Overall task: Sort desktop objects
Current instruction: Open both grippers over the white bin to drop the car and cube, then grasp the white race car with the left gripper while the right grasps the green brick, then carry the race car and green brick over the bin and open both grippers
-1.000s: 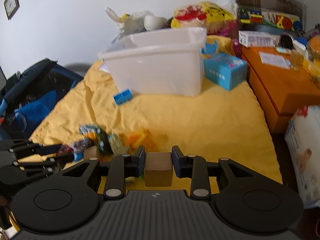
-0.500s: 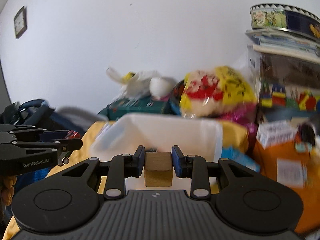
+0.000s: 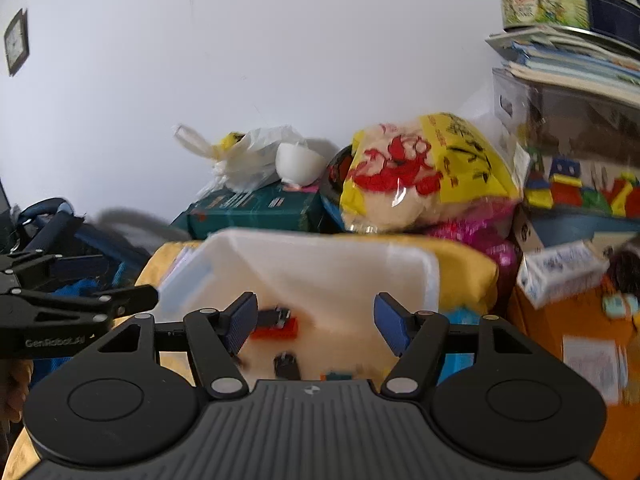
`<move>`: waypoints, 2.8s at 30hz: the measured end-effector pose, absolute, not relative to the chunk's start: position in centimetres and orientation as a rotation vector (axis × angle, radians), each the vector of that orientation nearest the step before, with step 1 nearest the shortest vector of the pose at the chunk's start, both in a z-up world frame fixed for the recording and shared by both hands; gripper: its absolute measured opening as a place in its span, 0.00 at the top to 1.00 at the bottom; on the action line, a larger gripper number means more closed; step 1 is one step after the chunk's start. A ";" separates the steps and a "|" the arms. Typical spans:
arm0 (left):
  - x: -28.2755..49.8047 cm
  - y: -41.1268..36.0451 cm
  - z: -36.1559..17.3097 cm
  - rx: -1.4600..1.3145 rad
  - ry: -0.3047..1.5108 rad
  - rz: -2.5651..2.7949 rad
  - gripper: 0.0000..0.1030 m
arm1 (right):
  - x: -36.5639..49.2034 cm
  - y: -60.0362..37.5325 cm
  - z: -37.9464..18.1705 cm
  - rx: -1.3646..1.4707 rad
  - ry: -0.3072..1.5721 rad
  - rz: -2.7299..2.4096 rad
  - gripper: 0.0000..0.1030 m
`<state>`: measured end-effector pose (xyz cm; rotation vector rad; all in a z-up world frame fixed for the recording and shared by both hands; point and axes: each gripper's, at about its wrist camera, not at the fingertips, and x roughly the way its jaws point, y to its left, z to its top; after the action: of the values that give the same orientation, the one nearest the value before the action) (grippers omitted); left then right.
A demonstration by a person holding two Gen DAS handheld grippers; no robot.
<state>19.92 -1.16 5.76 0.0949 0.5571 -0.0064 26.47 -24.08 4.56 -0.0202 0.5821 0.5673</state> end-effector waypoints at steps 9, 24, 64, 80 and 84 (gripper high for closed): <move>6.5 0.2 -2.8 0.112 0.696 -0.070 0.23 | 14.5 -27.3 -4.1 -0.088 0.746 0.616 0.28; 8.4 -1.6 -7.5 0.156 0.789 -0.138 0.52 | 11.5 -25.6 -9.3 -0.195 0.874 0.611 0.45; 17.8 -1.0 6.2 0.091 0.571 -0.015 0.68 | 19.2 -24.5 2.4 -0.073 0.605 0.597 0.67; 27.5 -0.6 7.0 -0.002 0.622 0.057 0.21 | 30.6 -21.5 3.6 -0.083 0.672 0.494 0.37; 24.2 0.3 5.5 0.009 0.595 0.025 0.21 | 29.0 -22.3 3.1 -0.065 0.654 0.532 0.34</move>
<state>24.19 0.30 5.52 0.0090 0.5952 0.0247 29.01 -22.34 3.08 -0.0646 0.6539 0.5316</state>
